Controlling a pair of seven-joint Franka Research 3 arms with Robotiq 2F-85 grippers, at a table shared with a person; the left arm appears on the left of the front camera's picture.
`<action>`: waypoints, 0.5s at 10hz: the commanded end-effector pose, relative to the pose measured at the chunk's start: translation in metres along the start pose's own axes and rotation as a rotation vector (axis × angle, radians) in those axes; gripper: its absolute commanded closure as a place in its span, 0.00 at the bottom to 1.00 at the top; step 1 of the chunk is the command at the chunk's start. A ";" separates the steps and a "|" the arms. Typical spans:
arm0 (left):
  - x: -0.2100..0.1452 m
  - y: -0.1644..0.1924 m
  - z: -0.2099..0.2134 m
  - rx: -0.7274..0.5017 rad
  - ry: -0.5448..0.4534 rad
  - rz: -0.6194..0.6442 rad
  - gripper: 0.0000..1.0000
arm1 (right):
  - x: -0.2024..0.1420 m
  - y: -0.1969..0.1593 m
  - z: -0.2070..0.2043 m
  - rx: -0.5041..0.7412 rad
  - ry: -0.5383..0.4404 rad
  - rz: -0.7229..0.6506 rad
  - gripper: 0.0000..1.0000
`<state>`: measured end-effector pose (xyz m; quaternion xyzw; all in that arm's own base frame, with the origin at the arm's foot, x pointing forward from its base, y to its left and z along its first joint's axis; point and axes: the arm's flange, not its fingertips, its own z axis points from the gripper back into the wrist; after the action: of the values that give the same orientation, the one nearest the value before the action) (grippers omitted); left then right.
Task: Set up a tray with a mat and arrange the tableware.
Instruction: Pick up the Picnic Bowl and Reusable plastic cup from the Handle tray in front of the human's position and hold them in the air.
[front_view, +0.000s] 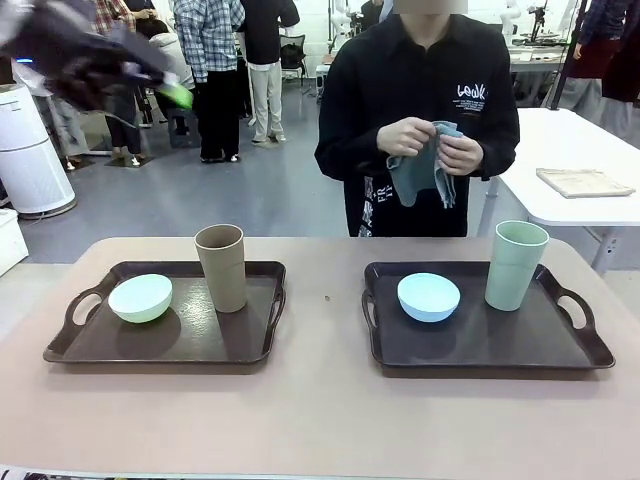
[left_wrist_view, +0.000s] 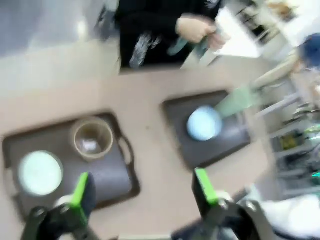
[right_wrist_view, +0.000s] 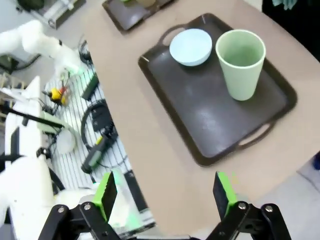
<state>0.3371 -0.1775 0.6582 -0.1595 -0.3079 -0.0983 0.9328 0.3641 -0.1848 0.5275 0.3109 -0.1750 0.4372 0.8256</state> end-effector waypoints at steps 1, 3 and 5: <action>0.059 -0.025 -0.054 0.149 0.337 0.096 0.00 | -0.007 -0.028 -0.004 0.012 0.037 0.161 0.00; 0.077 -0.065 -0.122 0.128 0.511 0.049 0.00 | -0.011 -0.039 -0.006 0.036 0.073 0.229 0.00; 0.025 -0.035 -0.082 0.190 0.248 0.057 0.00 | -0.007 -0.030 -0.011 0.018 0.034 0.147 0.00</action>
<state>0.4267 -0.2656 0.6056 -0.0624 -0.1379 -0.0665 0.9862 0.3893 -0.1986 0.5002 0.2927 -0.1784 0.5218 0.7812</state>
